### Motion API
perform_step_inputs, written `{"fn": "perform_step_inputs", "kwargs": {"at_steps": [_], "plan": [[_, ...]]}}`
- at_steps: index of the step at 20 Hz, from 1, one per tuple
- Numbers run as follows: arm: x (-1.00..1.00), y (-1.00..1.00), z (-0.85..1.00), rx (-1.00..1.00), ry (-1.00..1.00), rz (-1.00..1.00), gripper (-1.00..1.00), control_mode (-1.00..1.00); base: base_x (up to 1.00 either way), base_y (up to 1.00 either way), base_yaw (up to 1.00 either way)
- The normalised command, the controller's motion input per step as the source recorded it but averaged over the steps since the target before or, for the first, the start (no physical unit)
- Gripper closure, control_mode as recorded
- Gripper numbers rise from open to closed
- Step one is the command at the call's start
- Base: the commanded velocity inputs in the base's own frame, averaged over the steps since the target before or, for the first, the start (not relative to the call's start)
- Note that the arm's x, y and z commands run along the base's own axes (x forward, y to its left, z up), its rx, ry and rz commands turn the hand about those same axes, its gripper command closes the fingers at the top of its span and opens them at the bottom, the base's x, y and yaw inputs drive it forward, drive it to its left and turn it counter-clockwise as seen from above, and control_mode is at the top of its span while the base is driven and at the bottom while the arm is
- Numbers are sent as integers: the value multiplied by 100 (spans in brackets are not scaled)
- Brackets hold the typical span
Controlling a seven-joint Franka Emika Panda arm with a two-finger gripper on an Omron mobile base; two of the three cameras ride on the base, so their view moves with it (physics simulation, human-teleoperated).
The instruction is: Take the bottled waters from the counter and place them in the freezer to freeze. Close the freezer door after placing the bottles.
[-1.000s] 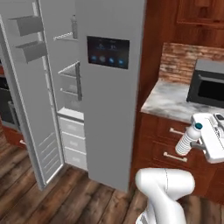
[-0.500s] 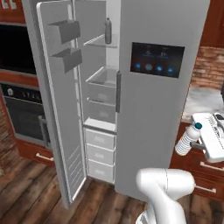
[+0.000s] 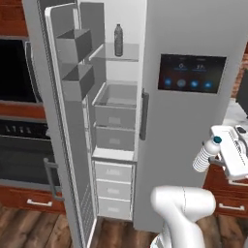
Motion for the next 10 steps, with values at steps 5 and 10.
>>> {"fn": "perform_step_inputs", "kwargs": {"at_steps": [5, 10], "plan": [[0, 0, 0, 0, 0, 0, 100, 100, 31, -9, -16], [0, 0, 0, 0, 0, 0, 100, 100, 45, 0, -3]]}}
